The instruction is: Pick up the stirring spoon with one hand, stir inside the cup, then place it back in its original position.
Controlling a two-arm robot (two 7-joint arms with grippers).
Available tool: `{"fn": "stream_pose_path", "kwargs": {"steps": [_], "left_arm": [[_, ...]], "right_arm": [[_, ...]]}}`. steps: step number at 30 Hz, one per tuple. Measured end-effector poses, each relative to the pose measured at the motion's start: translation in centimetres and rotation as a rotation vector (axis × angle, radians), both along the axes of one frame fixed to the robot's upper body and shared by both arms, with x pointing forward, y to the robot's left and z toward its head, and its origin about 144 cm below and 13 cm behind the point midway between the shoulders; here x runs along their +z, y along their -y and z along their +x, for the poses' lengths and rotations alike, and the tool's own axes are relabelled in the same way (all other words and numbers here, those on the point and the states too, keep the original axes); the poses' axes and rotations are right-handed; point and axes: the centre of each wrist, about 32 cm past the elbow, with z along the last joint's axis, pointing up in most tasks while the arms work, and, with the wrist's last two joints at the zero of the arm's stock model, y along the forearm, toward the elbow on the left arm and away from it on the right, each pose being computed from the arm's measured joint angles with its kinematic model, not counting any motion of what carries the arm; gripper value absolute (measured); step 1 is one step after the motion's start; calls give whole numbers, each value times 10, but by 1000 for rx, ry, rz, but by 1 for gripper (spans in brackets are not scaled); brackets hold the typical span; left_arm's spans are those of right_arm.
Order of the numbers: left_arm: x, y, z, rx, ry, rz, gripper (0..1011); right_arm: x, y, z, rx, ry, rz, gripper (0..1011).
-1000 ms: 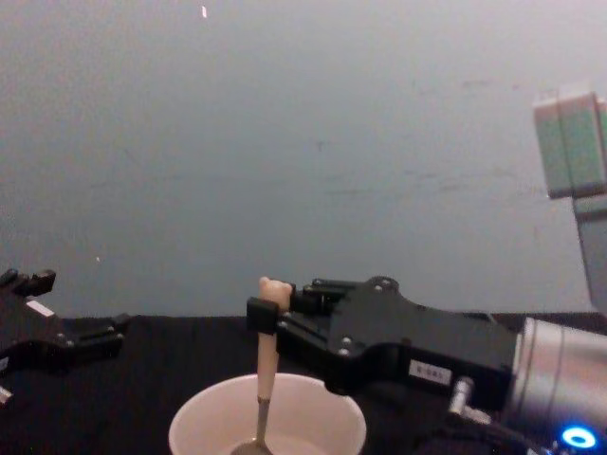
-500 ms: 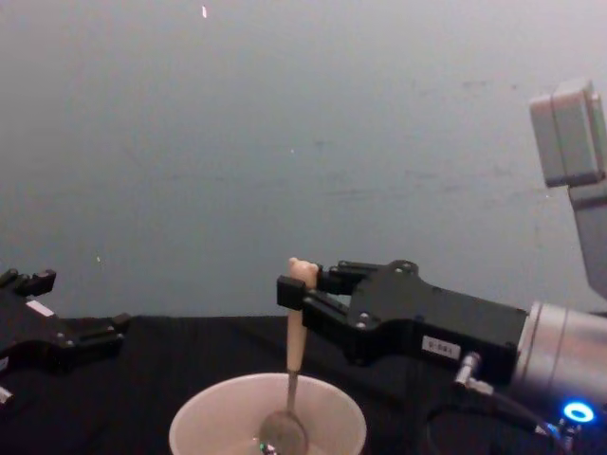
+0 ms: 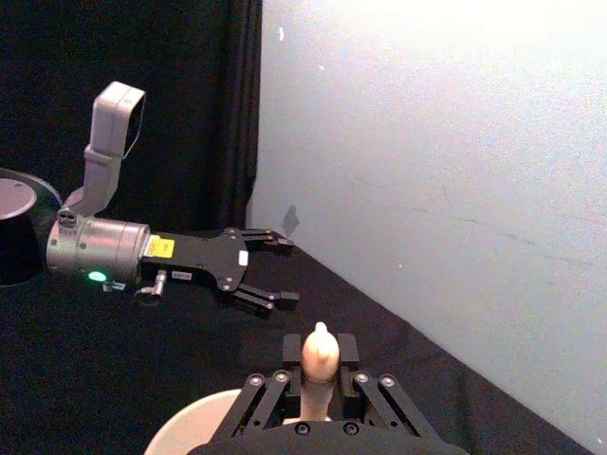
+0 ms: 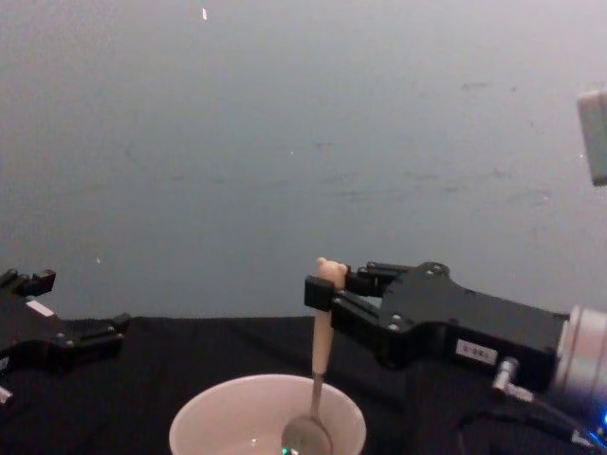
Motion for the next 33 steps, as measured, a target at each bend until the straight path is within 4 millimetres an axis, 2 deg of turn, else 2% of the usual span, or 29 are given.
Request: {"fn": "stream_pose_path", "kwargs": {"steps": [10, 18, 25, 33], "left_arm": [[0, 0, 0, 0, 0, 0, 1001], [0, 0, 0, 0, 0, 0, 1001], [0, 0, 0, 0, 0, 0, 1001], [0, 0, 0, 0, 0, 0, 1001]], "right_arm": [[-1, 3, -15, 45, -16, -3, 214], [-3, -9, -22, 106, -28, 10, 214], [-3, -22, -10, 97, -15, 18, 214], [-4, -23, 5, 39, 4, 4, 214]]}}
